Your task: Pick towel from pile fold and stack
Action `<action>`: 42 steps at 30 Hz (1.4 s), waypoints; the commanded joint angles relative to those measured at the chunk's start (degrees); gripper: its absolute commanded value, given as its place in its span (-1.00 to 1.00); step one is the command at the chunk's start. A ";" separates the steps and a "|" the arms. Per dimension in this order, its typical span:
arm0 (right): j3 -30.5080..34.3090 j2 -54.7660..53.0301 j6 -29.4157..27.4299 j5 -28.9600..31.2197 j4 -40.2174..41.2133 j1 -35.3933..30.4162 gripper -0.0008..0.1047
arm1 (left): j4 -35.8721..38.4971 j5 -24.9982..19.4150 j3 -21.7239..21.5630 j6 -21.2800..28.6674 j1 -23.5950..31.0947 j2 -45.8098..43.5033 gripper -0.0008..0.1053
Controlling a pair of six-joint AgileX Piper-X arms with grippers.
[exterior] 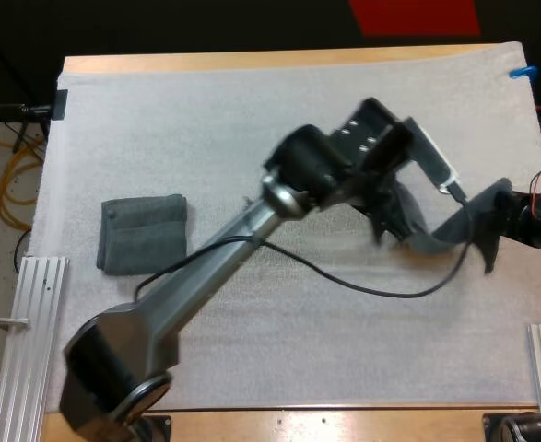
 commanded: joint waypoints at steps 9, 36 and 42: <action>-8.66 -0.53 3.80 2.07 11.43 10.99 -0.99 | 13.29 -3.39 -0.26 -0.25 0.51 -10.20 -0.98; -12.03 1.09 9.01 -0.02 27.40 29.06 -0.99 | 13.80 -4.18 33.20 -12.62 -3.47 -31.25 -0.98; -5.90 8.24 8.72 2.52 17.26 28.94 -0.99 | 1.16 -6.45 42.88 -10.00 -0.43 -31.03 -0.98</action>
